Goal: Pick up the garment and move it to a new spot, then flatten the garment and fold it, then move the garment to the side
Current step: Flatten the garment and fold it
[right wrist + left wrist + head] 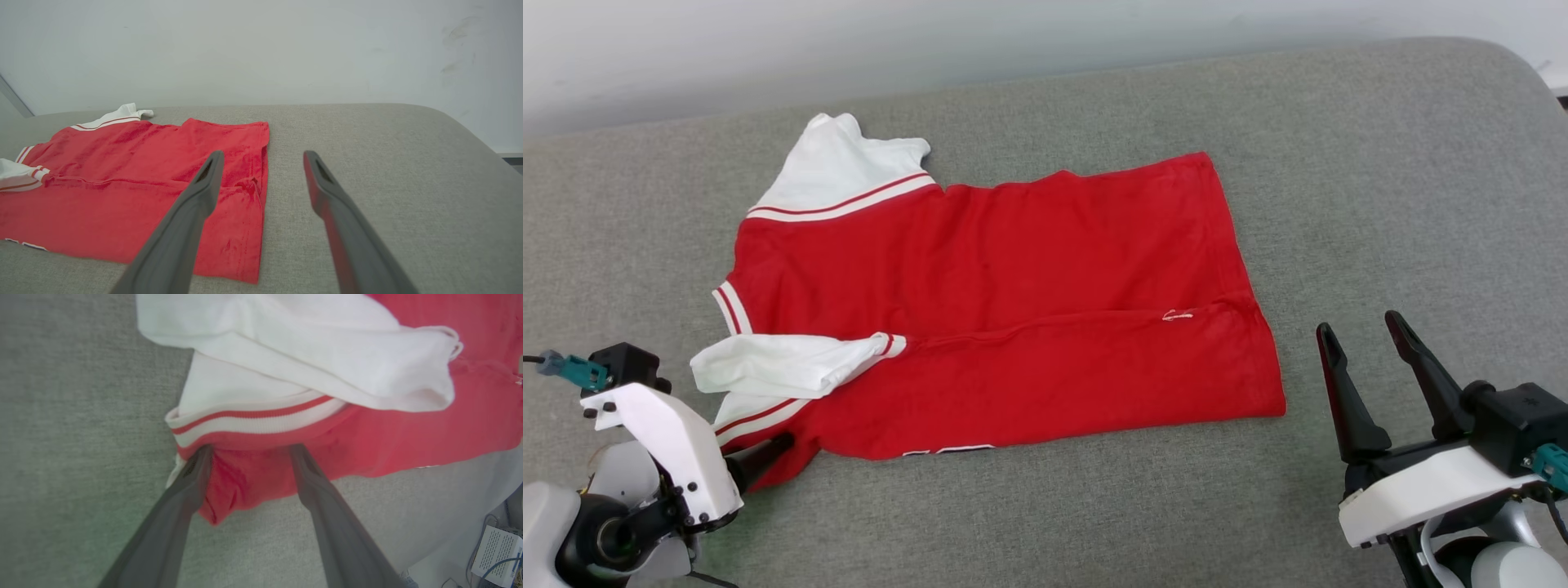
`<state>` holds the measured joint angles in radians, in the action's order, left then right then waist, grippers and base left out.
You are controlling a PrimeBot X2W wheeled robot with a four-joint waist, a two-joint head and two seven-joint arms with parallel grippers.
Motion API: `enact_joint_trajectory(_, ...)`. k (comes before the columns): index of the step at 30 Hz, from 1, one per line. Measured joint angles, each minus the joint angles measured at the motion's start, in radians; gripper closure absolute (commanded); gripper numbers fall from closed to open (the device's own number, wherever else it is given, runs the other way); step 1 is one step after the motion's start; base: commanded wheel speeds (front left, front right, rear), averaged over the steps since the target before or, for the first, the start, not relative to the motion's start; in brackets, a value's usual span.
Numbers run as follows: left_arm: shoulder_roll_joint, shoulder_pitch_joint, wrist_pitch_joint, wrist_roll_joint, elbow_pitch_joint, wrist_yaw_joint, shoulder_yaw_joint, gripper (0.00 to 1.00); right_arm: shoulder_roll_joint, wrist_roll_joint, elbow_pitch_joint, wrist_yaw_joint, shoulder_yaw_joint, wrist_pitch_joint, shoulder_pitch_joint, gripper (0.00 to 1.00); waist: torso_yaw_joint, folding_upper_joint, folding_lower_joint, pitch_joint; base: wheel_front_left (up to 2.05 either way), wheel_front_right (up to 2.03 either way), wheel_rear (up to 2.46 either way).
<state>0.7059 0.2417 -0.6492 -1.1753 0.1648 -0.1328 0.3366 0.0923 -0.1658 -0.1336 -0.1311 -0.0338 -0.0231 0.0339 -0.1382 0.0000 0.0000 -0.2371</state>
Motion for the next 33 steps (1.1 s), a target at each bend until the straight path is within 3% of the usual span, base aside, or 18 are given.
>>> enact_joint_trajectory(3, -0.013, 0.014, -0.008, -0.009, 0.030, 0.016, 0.008, 0.00, -0.002, -0.013, 0.001, 0.000, 0.000, -0.004, 0.003, 0.00, -0.006, 0.0000, 0.0000, -0.014, 0.00, 0.00, 0.00)
enact_joint_trajectory(4, -0.016, 0.016, -0.008, -0.010, 0.037, 0.020, 0.009, 0.11, -0.002, -0.019, 0.001, 0.000, 0.003, -0.006, 0.003, 0.00, -0.006, 0.0000, 0.0000, -0.016, 0.00, 0.00, 0.00)
enact_joint_trajectory(5, -0.020, 0.021, -0.008, -0.009, 0.044, 0.028, 0.011, 0.56, -0.003, -0.020, 0.001, 0.000, 0.007, -0.010, 0.002, 0.00, -0.005, 0.0000, -0.0001, -0.018, 0.00, 0.00, 0.00)
enact_joint_trajectory(6, -0.023, 0.026, -0.007, -0.009, 0.052, 0.035, 0.013, 0.89, -0.003, -0.021, 0.000, 0.000, 0.011, -0.013, 0.002, 0.00, -0.004, 0.0000, -0.0001, -0.019, 0.00, 0.00, 0.00)
enact_joint_trajectory(7, -0.025, 0.029, -0.006, -0.009, 0.059, 0.038, 0.015, 1.00, -0.002, -0.025, -0.001, 0.000, 0.017, -0.015, 0.002, 0.00, -0.002, 0.0000, -0.0001, -0.019, 0.00, 0.00, 0.00)
enact_joint_trajectory(19, -0.068, 0.053, 0.069, 0.020, 0.067, 0.103, 0.033, 1.00, 0.046, -0.111, -0.034, 0.000, 0.090, -0.140, 0.026, 0.00, 0.054, 0.0000, 0.0000, 0.000, 0.00, 0.00, 0.00)
enact_joint_trajectory(22, -0.061, 0.057, 0.099, 0.030, 0.039, 0.106, 0.017, 1.00, 0.073, -0.156, -0.027, 0.000, 0.106, -0.240, 0.042, 0.00, 0.066, 0.0000, 0.0000, 0.006, 0.00, 0.00, 0.00)
enact_joint_trajectory(26, -0.041, 0.065, 0.107, 0.044, -0.020, 0.094, 0.007, 1.00, 0.128, -0.211, 0.030, 0.000, 0.119, -0.454, 0.074, 0.00, 0.086, 0.0000, 0.0000, 0.007, 0.00, 0.00, 0.00)
enact_joint_trajectory(27, -0.041, 0.065, 0.107, 0.044, -0.020, 0.094, 0.007, 1.00, 0.128, -0.211, 0.030, 0.000, 0.119, -0.454, 0.074, 0.00, 0.086, 0.0000, 0.0000, 0.007, 0.00, 0.00, 0.00)
enact_joint_trajectory(28, -0.031, 0.066, 0.104, 0.052, -0.057, 0.083, 0.008, 1.00, 0.152, -0.237, 0.056, 0.000, 0.108, -0.558, 0.092, 0.00, 0.097, 0.0000, 0.0000, 0.002, 0.00, 0.00, 0.00)
enact_joint_trajectory(29, -0.028, 0.066, 0.098, 0.055, -0.073, 0.077, 0.008, 1.00, 0.165, -0.247, 0.062, 0.000, 0.100, -0.594, 0.102, 0.00, 0.103, 0.0000, 0.0000, -0.002, 0.00, 0.00, 0.00)
enact_joint_trajectory(33, -0.025, 0.075, 0.090, 0.064, -0.127, 0.063, 0.012, 1.00, 0.165, -0.284, 0.099, 0.000, 0.070, -0.735, 0.147, 0.00, 0.124, 0.0000, 0.0000, -0.030, 0.00, 0.00, 0.00)
